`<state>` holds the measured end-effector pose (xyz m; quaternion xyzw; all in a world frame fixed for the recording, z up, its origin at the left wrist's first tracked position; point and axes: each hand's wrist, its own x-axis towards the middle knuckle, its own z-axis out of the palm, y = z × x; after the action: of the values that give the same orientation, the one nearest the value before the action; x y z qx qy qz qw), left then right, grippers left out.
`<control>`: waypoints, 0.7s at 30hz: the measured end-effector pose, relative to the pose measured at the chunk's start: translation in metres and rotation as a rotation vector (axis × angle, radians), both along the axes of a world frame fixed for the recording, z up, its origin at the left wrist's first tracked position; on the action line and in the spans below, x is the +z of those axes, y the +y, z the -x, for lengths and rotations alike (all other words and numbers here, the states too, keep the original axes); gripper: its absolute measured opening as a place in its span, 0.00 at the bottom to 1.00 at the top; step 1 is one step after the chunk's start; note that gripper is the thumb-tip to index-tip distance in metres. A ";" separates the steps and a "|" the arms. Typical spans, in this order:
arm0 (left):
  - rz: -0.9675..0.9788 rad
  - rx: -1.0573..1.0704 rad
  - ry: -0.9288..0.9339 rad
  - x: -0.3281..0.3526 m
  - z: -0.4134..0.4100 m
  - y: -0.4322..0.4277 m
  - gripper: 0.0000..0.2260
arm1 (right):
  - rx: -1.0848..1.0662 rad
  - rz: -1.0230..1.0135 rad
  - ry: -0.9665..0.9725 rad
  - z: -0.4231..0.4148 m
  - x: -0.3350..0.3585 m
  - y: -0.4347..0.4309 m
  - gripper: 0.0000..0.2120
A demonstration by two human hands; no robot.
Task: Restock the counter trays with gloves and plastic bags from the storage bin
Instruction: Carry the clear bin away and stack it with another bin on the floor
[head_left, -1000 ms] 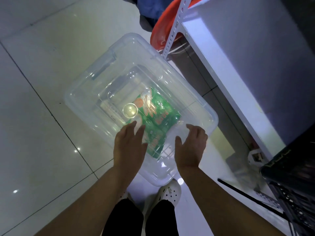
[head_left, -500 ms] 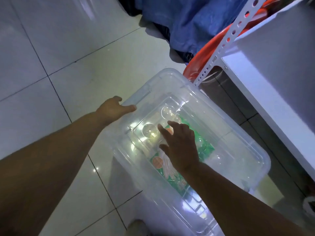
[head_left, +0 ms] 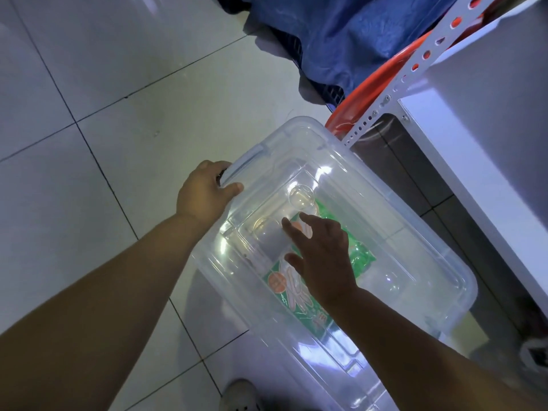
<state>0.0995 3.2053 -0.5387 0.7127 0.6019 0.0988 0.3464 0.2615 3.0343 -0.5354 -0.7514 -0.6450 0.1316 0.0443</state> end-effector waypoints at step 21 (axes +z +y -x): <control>0.526 0.732 0.028 0.029 -0.021 -0.229 0.31 | -0.343 0.256 -0.047 -0.145 0.037 -0.053 0.23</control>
<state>0.1202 2.9761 -0.5097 0.3418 0.8238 0.0488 0.4495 0.4066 2.9808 -0.4983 -0.8526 -0.4866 0.1853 -0.0448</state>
